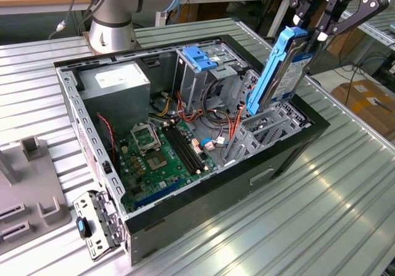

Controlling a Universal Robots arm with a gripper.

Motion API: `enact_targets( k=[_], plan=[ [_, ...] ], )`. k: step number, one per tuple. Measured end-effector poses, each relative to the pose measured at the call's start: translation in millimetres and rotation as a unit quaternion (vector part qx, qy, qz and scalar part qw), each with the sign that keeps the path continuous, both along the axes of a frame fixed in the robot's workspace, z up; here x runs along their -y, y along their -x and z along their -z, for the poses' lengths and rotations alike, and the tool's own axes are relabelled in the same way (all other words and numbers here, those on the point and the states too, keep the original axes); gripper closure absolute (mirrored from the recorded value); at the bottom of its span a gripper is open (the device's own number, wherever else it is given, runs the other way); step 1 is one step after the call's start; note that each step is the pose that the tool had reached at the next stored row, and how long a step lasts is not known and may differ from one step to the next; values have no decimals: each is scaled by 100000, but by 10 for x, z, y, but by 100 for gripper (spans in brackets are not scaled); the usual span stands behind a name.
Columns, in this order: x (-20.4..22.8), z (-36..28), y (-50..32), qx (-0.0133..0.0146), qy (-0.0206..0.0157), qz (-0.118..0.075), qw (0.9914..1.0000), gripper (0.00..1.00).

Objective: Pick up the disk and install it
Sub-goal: 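Insert the disk into the insertion slot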

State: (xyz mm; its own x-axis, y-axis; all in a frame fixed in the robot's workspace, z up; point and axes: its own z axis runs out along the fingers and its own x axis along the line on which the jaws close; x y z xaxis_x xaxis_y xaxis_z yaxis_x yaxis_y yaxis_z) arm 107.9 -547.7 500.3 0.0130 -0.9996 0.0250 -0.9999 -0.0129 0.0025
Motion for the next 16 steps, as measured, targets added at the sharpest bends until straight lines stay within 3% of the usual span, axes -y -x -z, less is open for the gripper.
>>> enact_targets(
  k=[6,16],
  plan=[
    [3,5,0,1,0,0,100000,65],
    [7,77,0,3,12,-1,100000,65]
  ],
)
